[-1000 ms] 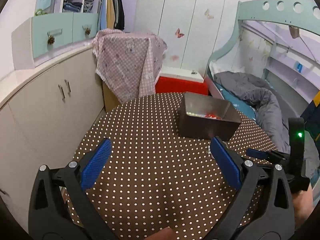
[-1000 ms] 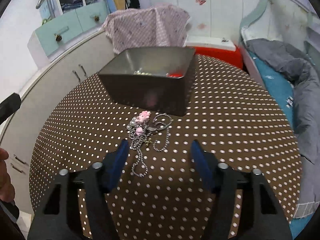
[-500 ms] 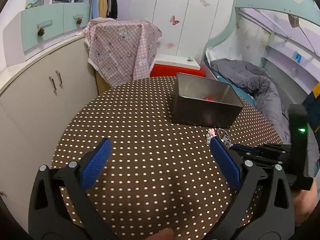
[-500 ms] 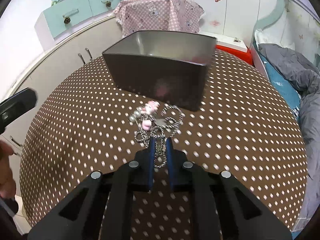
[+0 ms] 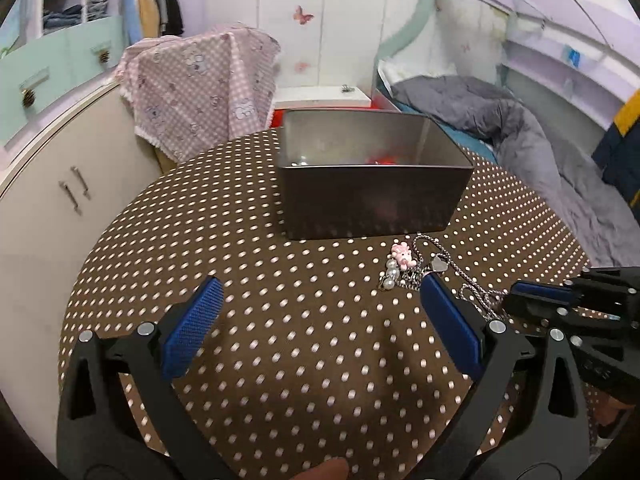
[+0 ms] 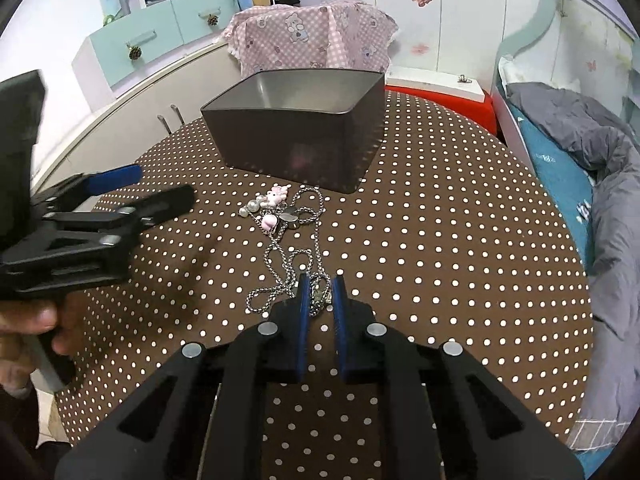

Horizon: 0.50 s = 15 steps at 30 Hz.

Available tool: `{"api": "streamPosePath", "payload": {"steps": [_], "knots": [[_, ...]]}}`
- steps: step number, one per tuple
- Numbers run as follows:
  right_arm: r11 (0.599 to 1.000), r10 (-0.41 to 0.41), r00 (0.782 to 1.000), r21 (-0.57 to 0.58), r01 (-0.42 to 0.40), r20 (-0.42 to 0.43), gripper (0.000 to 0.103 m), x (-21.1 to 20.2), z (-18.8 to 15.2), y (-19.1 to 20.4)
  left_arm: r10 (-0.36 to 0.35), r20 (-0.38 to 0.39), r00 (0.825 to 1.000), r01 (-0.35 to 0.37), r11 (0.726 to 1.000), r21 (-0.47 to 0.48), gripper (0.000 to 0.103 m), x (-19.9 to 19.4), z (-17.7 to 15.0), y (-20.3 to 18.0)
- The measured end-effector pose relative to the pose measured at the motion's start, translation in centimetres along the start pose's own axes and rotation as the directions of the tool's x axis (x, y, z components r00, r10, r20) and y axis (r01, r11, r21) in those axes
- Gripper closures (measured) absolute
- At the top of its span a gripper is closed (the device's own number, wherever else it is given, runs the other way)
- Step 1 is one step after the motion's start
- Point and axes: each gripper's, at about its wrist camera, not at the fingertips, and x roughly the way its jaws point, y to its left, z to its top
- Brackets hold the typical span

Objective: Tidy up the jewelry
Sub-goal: 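Lower the open right tool onto the silver chain pile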

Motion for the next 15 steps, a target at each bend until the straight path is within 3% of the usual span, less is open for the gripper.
{"api": "streamPosePath", "payload": {"steps": [6,9,15], "knots": [[1.0,0.006,1.0,0.011,-0.006,0.01,0.069,0.0,0.3,-0.3,0.005,-0.055,0.998,-0.001,0.998,0.068,0.007,3.0,0.7,-1.1],[1.0,0.009,1.0,0.015,-0.009,0.014,0.066,0.0,0.5,-0.5,-0.011,-0.076,0.997,0.017,0.997,0.08,0.014,3.7,1.1,-1.3],[1.0,0.014,1.0,0.014,-0.014,0.014,0.066,0.2,0.7,-0.4,-0.022,-0.065,0.998,0.03,0.992,0.126,0.015,3.8,1.8,-2.4]]}}
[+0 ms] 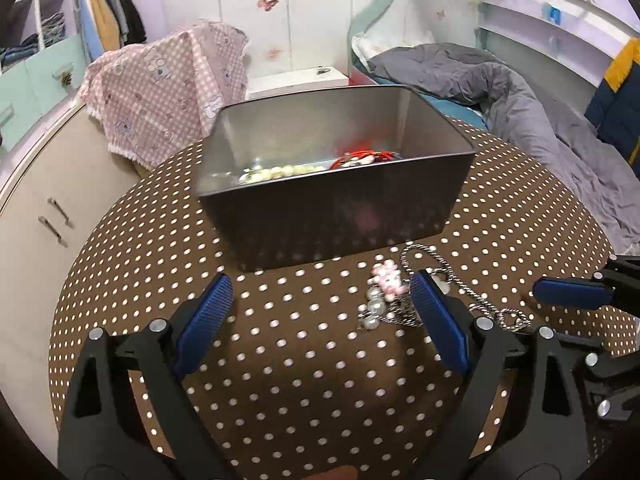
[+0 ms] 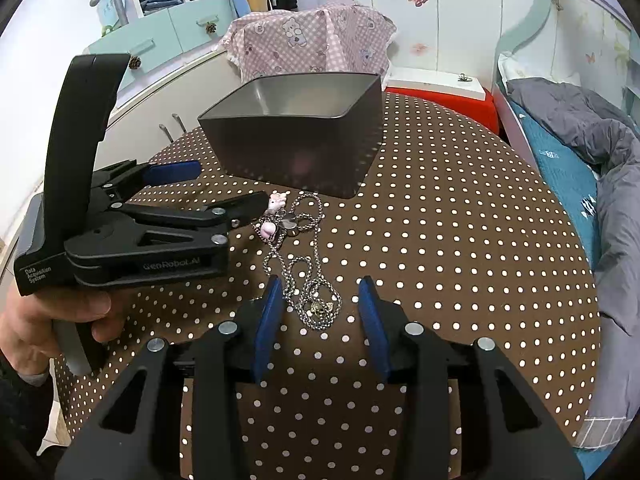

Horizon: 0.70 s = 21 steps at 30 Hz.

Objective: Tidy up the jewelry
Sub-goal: 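Lower the open right tool onto the silver chain pile, then close the left tool on a pink bunny charm while the right tool grasps a small pearl pendant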

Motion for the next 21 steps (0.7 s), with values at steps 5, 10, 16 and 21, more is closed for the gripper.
{"api": "streamPosePath", "payload": {"steps": [5,10,16,21], "knots": [[1.0,0.001,1.0,-0.003,-0.001,-0.001,0.066,0.3,0.0,0.0,-0.09,-0.042,0.995,0.09,0.996,0.004,0.066,1.1,0.1,-0.9],[1.0,0.002,1.0,-0.014,-0.002,-0.001,0.066,0.6,0.3,0.3,-0.163,-0.034,0.986,0.162,0.987,-0.024,0.081,0.5,-0.3,-0.8],[0.999,0.004,1.0,-0.034,-0.004,-0.002,0.066,0.8,0.5,0.9,-0.201,0.037,0.979,0.204,0.972,-0.114,0.09,-2.4,-1.4,2.0],[0.999,0.009,1.0,-0.045,-0.009,-0.004,0.066,0.9,0.6,1.3,-0.181,0.065,0.981,0.189,0.971,-0.145,0.09,-4.0,-2.2,3.9]]}}
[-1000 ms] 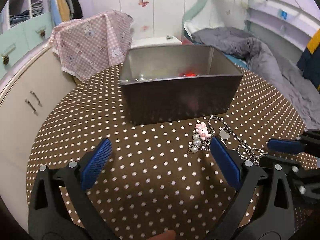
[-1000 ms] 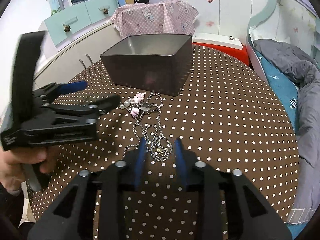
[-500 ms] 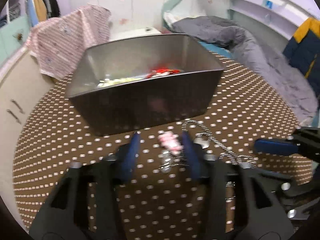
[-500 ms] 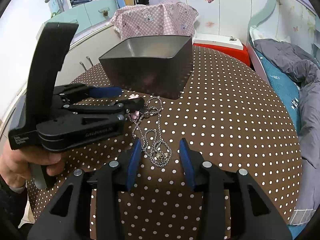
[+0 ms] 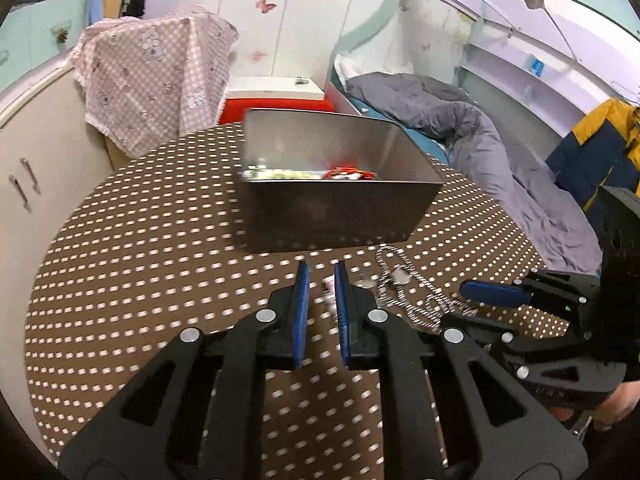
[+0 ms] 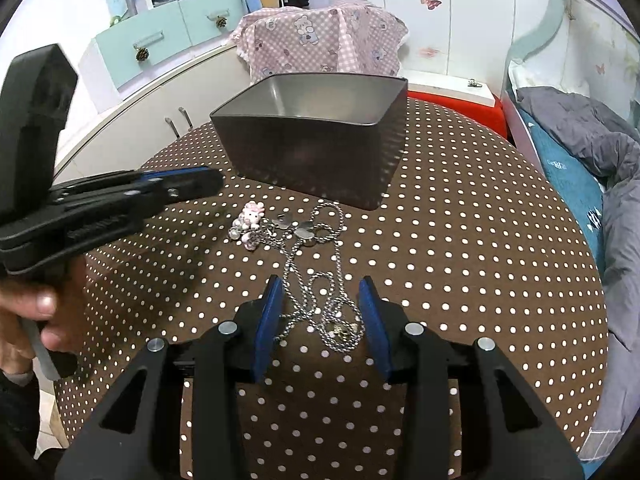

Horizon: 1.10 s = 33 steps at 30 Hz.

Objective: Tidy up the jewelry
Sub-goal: 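Close the left tool on a pink bunny charm while the right tool grasps a small pearl pendant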

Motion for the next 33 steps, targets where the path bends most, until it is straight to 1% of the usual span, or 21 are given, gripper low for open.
{"api": "streamPosePath", "payload": {"steps": [3,5,6,7,8,9,10,11,12,14,15,16,17,18,19,20,24,28,30,32,33], "knots": [[1.0,0.002,1.0,-0.01,-0.002,-0.001,0.066,0.2,0.3,0.4,0.011,-0.009,1.0,-0.011,1.0,-0.008,0.09,-0.2,-0.6,0.5],[1.0,0.001,1.0,-0.016,-0.001,-0.005,0.066,0.3,0.4,0.5,0.026,-0.019,0.999,-0.026,1.0,0.005,0.089,-0.2,-1.0,0.6],[1.0,0.0,1.0,-0.017,0.0,-0.007,0.066,0.4,0.4,0.6,0.033,-0.024,0.999,-0.033,0.999,0.012,0.089,0.0,-0.9,0.5],[1.0,-0.001,1.0,-0.018,0.001,-0.008,0.066,0.5,0.4,0.6,0.041,-0.028,0.999,-0.041,0.999,0.021,0.086,0.2,-0.9,0.3],[1.0,-0.003,1.0,-0.018,0.003,-0.009,0.066,0.5,0.4,0.6,0.045,-0.028,0.999,-0.044,0.999,0.028,0.065,0.5,-0.8,0.0],[1.0,-0.004,1.0,-0.016,0.003,-0.01,0.066,0.5,0.3,0.6,0.04,-0.021,0.999,-0.04,0.999,0.024,0.03,0.6,-0.6,0.0],[1.0,-0.004,1.0,-0.013,0.004,-0.01,0.066,0.5,0.3,0.5,0.033,0.0,0.999,-0.033,0.999,0.009,0.023,0.7,-0.4,0.0],[1.0,-0.005,1.0,-0.011,0.004,-0.01,0.066,0.4,0.3,0.5,0.02,0.004,1.0,-0.02,1.0,0.0,0.023,0.7,-0.2,0.1],[1.0,-0.007,1.0,-0.009,0.007,-0.01,0.066,0.4,0.2,0.4,0.004,-0.012,1.0,-0.004,1.0,-0.002,0.023,1.3,0.0,-0.2],[1.0,-0.011,1.0,-0.008,0.011,-0.012,0.066,0.3,0.0,0.3,0.028,-0.028,0.999,-0.028,1.0,0.005,0.026,2.2,0.2,-0.4],[1.0,-0.013,1.0,-0.008,0.013,-0.013,0.066,0.3,0.0,0.2,0.036,-0.055,0.998,-0.036,0.999,0.01,0.044,3.1,0.1,-0.5],[1.0,-0.014,1.0,-0.008,0.014,-0.013,0.066,0.2,0.0,0.1,0.033,-0.082,0.996,-0.032,0.999,0.015,0.053,3.8,0.1,-0.4],[1.0,-0.015,1.0,-0.008,0.015,-0.013,0.066,0.2,0.0,0.1,0.035,-0.091,0.995,-0.033,0.999,0.022,0.056,4.2,-0.1,-0.5],[1.0,-0.015,1.0,-0.008,0.015,-0.013,0.066,0.2,0.0,0.0,0.024,-0.086,0.996,-0.022,0.999,0.027,0.08,4.0,-0.1,-0.6],[1.0,-0.015,1.0,-0.01,0.015,-0.013,0.066,0.3,0.0,0.0,0.008,-0.088,0.996,-0.006,1.0,0.028,0.088,3.9,-0.1,-0.6],[1.0,-0.014,1.0,-0.013,0.014,-0.013,0.066,0.3,0.1,0.1,-0.004,-0.088,0.996,0.006,1.0,0.017,0.09,3.6,-0.2,-0.3],[0.998,0.012,1.0,-0.056,-0.012,-0.002,0.066,0.5,0.5,1.3,-0.025,-0.074,0.997,0.022,0.999,-0.043,0.091,2.4,-1.0,1.3],[0.992,0.042,0.999,-0.115,-0.041,0.001,0.066,1.2,1.4,2.9,-0.021,-0.053,0.998,0.017,0.997,-0.076,0.091,0.8,-1.8,2.6],[0.986,0.065,0.998,-0.151,-0.064,0.001,0.066,1.6,1.8,3.7,-0.022,-0.047,0.999,0.017,0.995,-0.098,0.091,0.2,-2.2,3.3],[0.972,0.108,0.994,-0.21,-0.109,-0.013,0.066,2.6,2.3,5.2,-0.035,-0.042,0.999,0.029,0.991,-0.127,0.091,0.0,-2.6,3.9],[0.964,0.115,0.993,-0.237,-0.117,-0.021,0.066,3.0,2.6,5.8,-0.04,-0.04,0.998,0.034,0.989,-0.144,0.091,-0.3,-2.8,4.3]]}}
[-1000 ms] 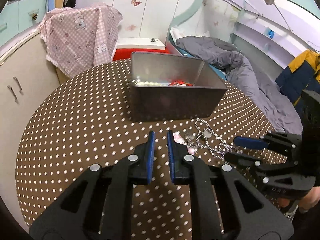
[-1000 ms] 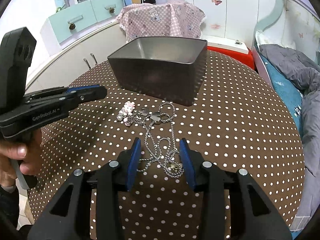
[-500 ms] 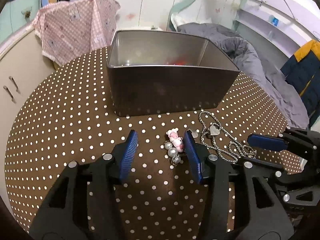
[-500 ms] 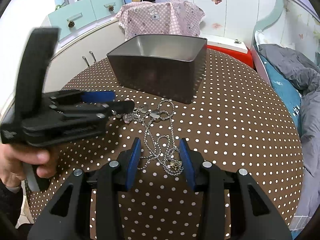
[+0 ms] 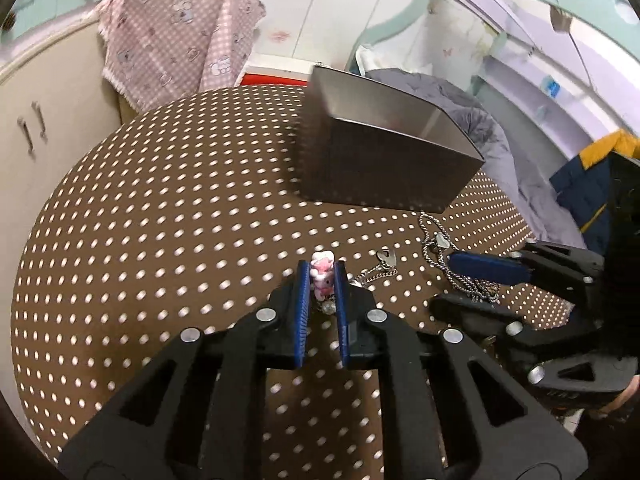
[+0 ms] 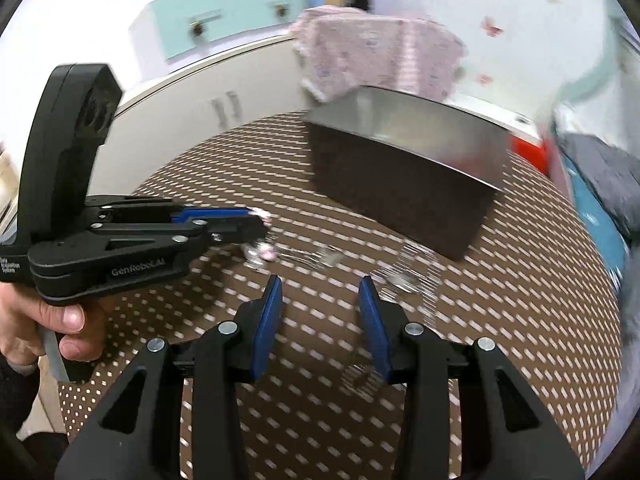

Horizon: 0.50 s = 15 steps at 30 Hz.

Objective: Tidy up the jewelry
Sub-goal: 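Close the left tool on a pink bunny charm while the right tool grasps a small pearl pendant, then carry the bunny charm into the box with the left tool while the right tool carries the pearl pendant in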

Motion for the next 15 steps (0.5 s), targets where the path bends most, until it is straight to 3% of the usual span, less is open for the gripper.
{"api": "streamPosePath", "payload": {"steps": [5,7,10,12,15], "knots": [[0.98,0.074,0.996,-0.183,-0.082,-0.049,0.064,3.9,2.0,2.7,-0.017,0.005,1.0,0.018,0.998,-0.065,0.091,-0.3,-0.4,2.0],[0.974,0.115,0.991,-0.189,-0.127,-0.073,0.066,4.6,2.7,2.8,-0.018,0.007,1.0,0.018,0.997,-0.074,0.091,-0.3,-0.3,2.6],[0.97,0.081,0.994,-0.224,-0.097,-0.078,0.079,4.6,2.4,3.1,-0.01,0.011,1.0,0.011,0.996,-0.085,0.091,-0.4,-0.1,3.5],[0.977,0.068,0.995,-0.198,-0.081,-0.07,0.095,3.9,1.6,2.8,0.008,0.014,1.0,-0.007,0.997,-0.083,0.091,-0.5,-0.1,3.7],[0.985,0.042,0.997,-0.164,-0.053,-0.066,0.102,2.5,0.2,2.4,0.01,0.016,1.0,-0.008,0.996,-0.087,0.091,-0.7,-0.2,4.0]]}}
